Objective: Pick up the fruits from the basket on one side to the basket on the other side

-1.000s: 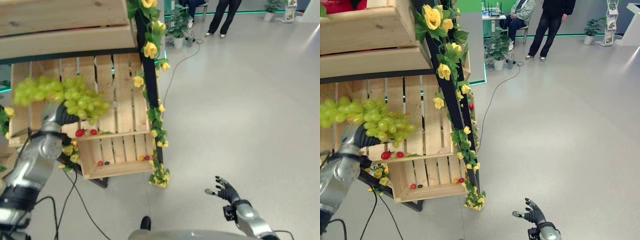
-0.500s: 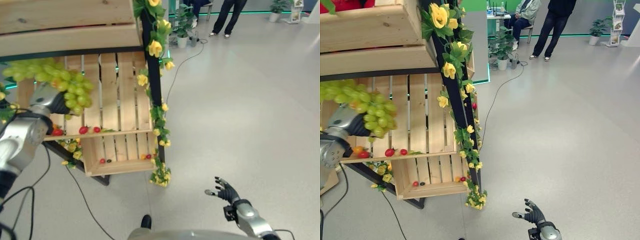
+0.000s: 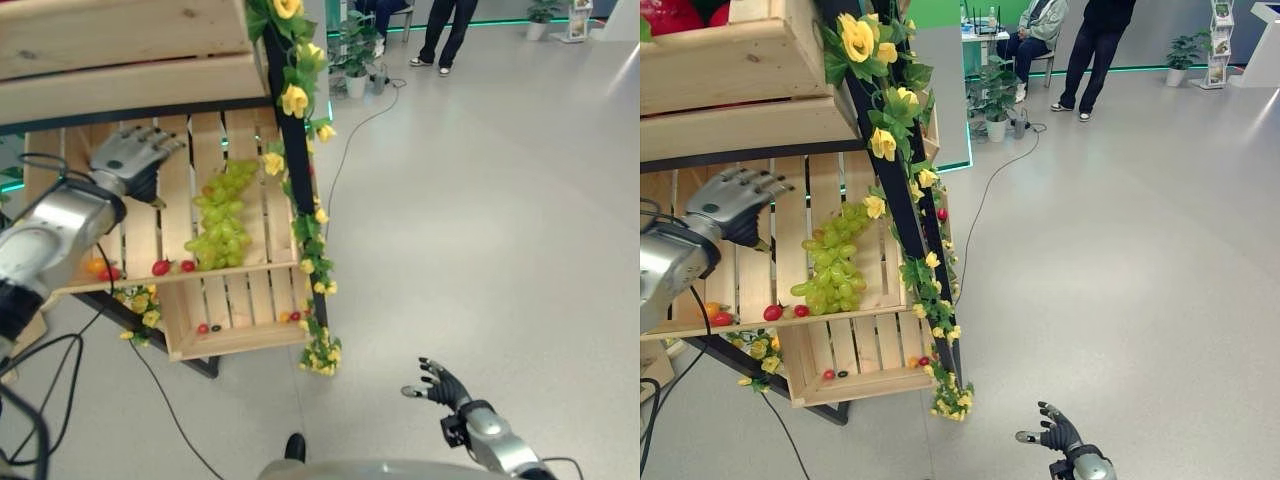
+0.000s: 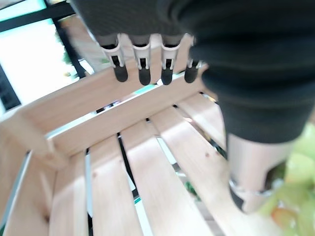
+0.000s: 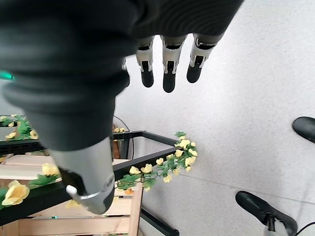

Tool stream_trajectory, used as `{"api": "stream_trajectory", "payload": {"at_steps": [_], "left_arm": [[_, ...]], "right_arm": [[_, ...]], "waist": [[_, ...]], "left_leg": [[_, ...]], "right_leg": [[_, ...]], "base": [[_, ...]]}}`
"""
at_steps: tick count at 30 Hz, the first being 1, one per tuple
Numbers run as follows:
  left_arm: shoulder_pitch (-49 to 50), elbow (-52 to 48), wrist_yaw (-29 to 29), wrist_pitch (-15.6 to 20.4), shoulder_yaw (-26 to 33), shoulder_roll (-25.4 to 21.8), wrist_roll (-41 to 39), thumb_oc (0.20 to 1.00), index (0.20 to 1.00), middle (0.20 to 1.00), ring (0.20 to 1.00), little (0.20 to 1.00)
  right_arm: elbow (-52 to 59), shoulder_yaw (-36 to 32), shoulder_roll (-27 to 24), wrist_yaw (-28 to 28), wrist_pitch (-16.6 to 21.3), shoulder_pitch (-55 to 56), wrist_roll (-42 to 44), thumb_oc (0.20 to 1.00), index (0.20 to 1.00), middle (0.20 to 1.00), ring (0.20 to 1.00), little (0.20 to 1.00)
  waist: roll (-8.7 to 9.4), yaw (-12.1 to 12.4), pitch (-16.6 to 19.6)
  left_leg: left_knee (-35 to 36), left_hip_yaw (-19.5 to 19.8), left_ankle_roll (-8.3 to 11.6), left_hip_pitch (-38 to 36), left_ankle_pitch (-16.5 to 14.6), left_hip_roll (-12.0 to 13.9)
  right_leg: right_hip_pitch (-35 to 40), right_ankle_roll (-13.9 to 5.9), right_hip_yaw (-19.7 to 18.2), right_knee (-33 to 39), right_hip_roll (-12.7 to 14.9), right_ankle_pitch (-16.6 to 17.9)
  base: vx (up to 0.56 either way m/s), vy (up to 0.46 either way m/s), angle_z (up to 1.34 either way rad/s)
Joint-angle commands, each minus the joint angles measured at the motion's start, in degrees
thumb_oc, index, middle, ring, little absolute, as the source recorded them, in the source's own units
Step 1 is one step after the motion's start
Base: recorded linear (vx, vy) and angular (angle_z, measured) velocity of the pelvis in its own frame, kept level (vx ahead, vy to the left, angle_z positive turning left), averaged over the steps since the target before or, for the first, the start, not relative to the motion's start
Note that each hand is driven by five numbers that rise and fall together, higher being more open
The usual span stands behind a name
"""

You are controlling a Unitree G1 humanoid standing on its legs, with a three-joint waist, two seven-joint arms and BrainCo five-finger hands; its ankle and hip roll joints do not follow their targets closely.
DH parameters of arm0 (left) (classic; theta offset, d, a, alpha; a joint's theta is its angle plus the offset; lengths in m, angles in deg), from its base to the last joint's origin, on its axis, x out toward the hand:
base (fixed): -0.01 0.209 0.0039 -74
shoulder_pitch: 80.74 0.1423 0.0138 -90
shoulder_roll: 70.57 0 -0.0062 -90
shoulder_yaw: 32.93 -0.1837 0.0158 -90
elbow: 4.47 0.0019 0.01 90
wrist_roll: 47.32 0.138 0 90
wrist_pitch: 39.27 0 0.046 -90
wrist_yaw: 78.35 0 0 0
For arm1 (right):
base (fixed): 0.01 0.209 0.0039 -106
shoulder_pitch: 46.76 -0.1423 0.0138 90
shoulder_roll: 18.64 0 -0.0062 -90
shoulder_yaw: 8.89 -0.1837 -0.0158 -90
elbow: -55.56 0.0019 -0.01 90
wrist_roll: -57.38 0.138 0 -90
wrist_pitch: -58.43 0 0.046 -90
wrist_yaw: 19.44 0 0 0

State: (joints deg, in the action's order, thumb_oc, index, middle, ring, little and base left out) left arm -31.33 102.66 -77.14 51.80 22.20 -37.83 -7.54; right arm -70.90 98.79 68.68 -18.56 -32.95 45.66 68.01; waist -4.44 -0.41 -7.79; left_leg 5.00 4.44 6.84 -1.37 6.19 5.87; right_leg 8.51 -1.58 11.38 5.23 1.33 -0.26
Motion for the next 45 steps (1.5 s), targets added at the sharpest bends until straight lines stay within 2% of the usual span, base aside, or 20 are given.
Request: {"api": "stream_trajectory", "payload": {"at_steps": [1,4,6,7,8,10,12,13,15,16,17,18,20,21,22,26,27,33,38,45], "left_arm": [[-6.1,5.1,0.8,-0.6,0.1,0.0,2.8,1.000,1.000,1.000,1.000,1.000],[-4.9,4.7,0.2,-0.2,0.7,0.3,2.1,1.000,1.000,1.000,1.000,1.000],[-2.4,3.9,1.3,-0.8,4.9,1.8,-2.3,1.000,1.000,1.000,1.000,1.000],[2.6,2.3,2.8,-0.9,12.4,3.7,-9.0,1.000,1.000,1.000,1.000,1.000],[4.0,1.7,2.7,-1.0,13.7,3.7,-9.0,1.000,1.000,1.000,1.000,1.000],[11.2,-1.1,3.8,0.2,22.2,5.9,-16.1,1.000,1.000,1.000,1.000,1.000],[25.2,-6.4,4.7,1.9,35.4,10.4,-25.1,1.000,1.000,1.000,1.000,1.000],[28.1,-7.1,5.0,1.9,37.8,11.5,-26.0,1.000,1.000,1.000,1.000,1.000],[35.3,-10.7,6.4,2.6,43.7,17.6,-30.2,1.000,1.000,1.000,1.000,1.000],[41.0,-14.3,6.4,4.0,47.4,25.5,-36.0,1.000,1.000,1.000,1.000,1.000],[41.5,-14.7,6.2,4.0,47.8,25.7,-36.0,1.000,1.000,1.000,1.000,1.000],[42.9,-16.4,6.2,4.9,48.2,28.6,-38.3,1.000,1.000,1.000,1.000,1.000],[46.4,-19.7,6.0,7.6,50.1,35.2,-46.2,1.000,1.000,1.000,1.000,1.000],[47.7,-21.3,6.4,8.5,49.5,41.2,-52.2,1.000,1.000,1.000,1.000,1.000],[47.9,-21.4,6.4,8.5,49.6,41.4,-52.3,1.000,1.000,1.000,1.000,1.000],[51.8,-27.4,3.1,11.0,48.6,47.5,-58.6,1.000,1.000,1.000,1.000,1.000],[52.8,-29.7,1.2,11.3,48.4,48.7,-62.8,1.000,1.000,1.000,1.000,1.000],[54.7,-36.5,-4.5,12.1,45.8,51.8,-72.5,1.000,1.000,1.000,1.000,1.000],[54.7,-41.5,-6.3,12.8,45.0,52.2,-75.9,1.000,1.000,1.000,1.000,1.000],[53.7,-45.5,-9.2,13.1,44.5,49.3,-78.4,1.000,1.000,1.000,1.000,1.000]], "right_arm": [[4.5,0.3,-1.5,0.1,2.5,-0.5,-1.0,1.000,1.000,1.000,1.000,1.000],[4.0,-0.1,-1.2,0.0,2.5,-0.2,-1.1,1.000,1.000,1.000,1.000,1.000],[3.9,-0.9,-0.5,-0.2,2.5,0.2,-1.1,1.000,1.000,1.000,1.000,1.000],[4.4,-2.4,-0.2,-0.3,2.2,0.6,-0.8,1.000,1.000,1.000,1.000,1.000],[4.5,-2.1,-0.6,-0.2,2.2,0.6,-0.8,1.000,1.000,1.000,1.000,1.000],[5.0,-3.7,-0.1,-0.3,2.1,1.4,-0.6,1.000,1.000,1.000,1.000,1.000],[5.5,-4.8,0.0,-0.4,1.9,2.2,-0.6,1.000,1.000,1.000,1.000,1.000],[5.6,-5.8,0.5,-0.4,2.1,2.7,-0.5,1.000,1.000,1.000,1.000,1.000],[6.0,-6.7,1.1,-0.6,2.1,3.3,-0.7,1.000,1.000,1.000,1.000,1.000],[6.5,-7.6,1.7,-0.8,2.4,3.7,-0.5,1.000,1.000,1.000,1.000,1.000],[6.5,-7.5,1.6,-0.8,2.4,3.7,-0.5,1.000,1.000,1.000,1.000,1.000],[6.5,-8.0,2.0,-1.0,2.7,3.6,-0.3,1.000,1.000,1.000,1.000,1.000],[7.1,-9.0,1.8,-1.3,3.2,3.5,0.1,1.000,1.000,1.000,1.000,1.000],[7.8,-9.1,1.7,-1.5,3.8,3.7,0.2,1.000,1.000,1.000,1.000,1.000],[7.8,-9.1,1.6,-1.5,3.8,3.7,0.2,1.000,1.000,1.000,1.000,1.000],[9.2,-10.2,1.7,-1.8,5.2,4.1,1.0,1.000,1.000,1.000,1.000,1.000],[10.0,-10.6,1.4,-1.4,5.5,4.6,1.3,1.000,1.000,1.000,1.000,1.000],[9.7,-11.2,2.1,-1.1,6.8,5.8,1.6,1.000,1.000,1.000,1.000,1.000],[9.5,-10.9,2.5,-0.8,7.3,6.1,1.6,1.000,1.000,1.000,1.000,1.000],[9.4,-10.5,2.5,-0.3,7.7,5.8,1.9,1.000,1.000,1.000,1.000,1.000]], "waist": [[-0.16,-0.7,0.6],[-0.11,-0.6,0.7],[0.22,-0.3,0.8],[0.36,0.2,0.7],[0.07,-0.1,0.7],[0.16,0.4,0.5],[-0.13,0.3,0.5],[0.00,0.7,0.4],[0.35,0.9,0.4],[0.79,1.2,0.3],[0.65,1.1,0.4],[1.01,1.3,0.3],[1.31,1.5,0.2],[1.88,1.7,0.0],[1.75,1.7,0.1],[2.76,2.2,-0.3],[2.94,2.3,-0.2],[3.92,2.8,0.1],[5.04,3.1,0.6],[5.94,3.3,1.2]], "left_leg": [[0.0,-2.2,-0.86,0.3,-2.4,0.6],[0.0,-2.3,-0.88,0.1,-2.5,0.6],[0.0,-2.3,-0.82,0.0,-2.5,0.7],[0.0,-2.2,-0.79,0.0,-2.4,0.6],[0.0,-2.3,-0.79,0.0,-2.4,0.6],[0.0,-2.3,-0.78,0.0,-2.3,0.6],[0.0,-2.4,-0.81,-0.1,-2.3,0.7],[0.0,-2.3,-0.84,0.0,-2.3,0.7],[0.0,-2.3,-0.91,0.0,-2.4,0.7],[0.0,-2.1,-1.05,0.0,-2.6,0.8],[0.0,-2.2,-1.05,0.0,-2.6,0.8],[0.0,-2.0,-1.12,0.0,-2.7,0.8],[0.0,-1.9,-1.28,0.0,-2.8,0.7],[0.0,-1.6,-1.50,0.2,-3.0,0.5],[0.0,-1.6,-1.51,0.1,-3.0,0.5],[0.0,-1.3,-1.96,0.2,-3.5,0.1],[0.0,-1.2,-2.14,0.2,-3.6,-0.1],[0.0,-1.1,-2.68,-0.2,-4.5,-0.6],[0.0,-1.4,-3.05,-0.8,-5.3,-1.1],[0.0,-1.8,-3.36,-1.3,-6.0,-1.5]], "right_leg": [[-2.1,-4.42,-0.9,-0.2,1.5,-1.4],[-2.0,-4.38,-1.1,-0.2,1.4,-1.5],[-2.0,-4.34,-1.1,-0.2,1.5,-1.5],[-2.0,-4.27,-1.1,-0.2,1.5,-1.5],[-2.0,-4.28,-1.2,-0.2,1.5,-1.5],[-2.0,-4.17,-1.2,-0.2,1.5,-1.5],[-2.1,-4.04,-1.5,-0.2,1.4,-1.5],[-2.1,-3.97,-1.4,-0.2,1.4,-1.5],[-2.3,-3.78,-1.7,-0.2,1.4,-1.4],[-2.4,-3.61,-1.9,-0.2,1.3,-1.5],[-2.4,-3.61,-1.9,-0.2,1.3,-1.5],[-2.4,-3.53,-1.9,-0.2,1.3,-1.5],[-2.5,-3.46,-2.0,-0.2,1.3,-1.6],[-2.6,-3.38,-2.1,-0.2,1.3,-1.5],[-2.6,-3.39,-2.1,-0.2,1.3,-1.5],[-2.6,-3.37,-2.0,-0.2,1.5,-1.5],[-2.6,-3.43,-1.9,-0.2,1.6,-1.4],[-2.6,-3.81,-2.0,-0.2,2.2,-1.2],[-2.2,-4.04,-2.3,-0.2,2.8,-1.1],[-2.1,-4.48,-2.5,-0.2,3.5,-1.0]], "base": [[-0.01,0.001,-0.03],[0.00,-0.003,-0.13],[0.00,-0.007,-0.02],[0.00,0.000,0.00],[-0.01,-0.005,-0.03],[-0.01,0.003,-0.05],[-0.01,0.005,-0.06],[0.00,0.009,-0.05],[0.00,0.000,0.00],[0.00,0.000,0.00],[-0.01,0.003,-0.04],[0.00,0.000,0.00],[-0.01,0.010,0.02],[0.00,0.000,0.00],[0.00,0.000,0.00],[0.00,0.000,0.00],[0.00,0.035,0.01],[0.02,0.044,0.00],[0.02,0.038,-0.01],[0.02,0.034,-0.03]]}}
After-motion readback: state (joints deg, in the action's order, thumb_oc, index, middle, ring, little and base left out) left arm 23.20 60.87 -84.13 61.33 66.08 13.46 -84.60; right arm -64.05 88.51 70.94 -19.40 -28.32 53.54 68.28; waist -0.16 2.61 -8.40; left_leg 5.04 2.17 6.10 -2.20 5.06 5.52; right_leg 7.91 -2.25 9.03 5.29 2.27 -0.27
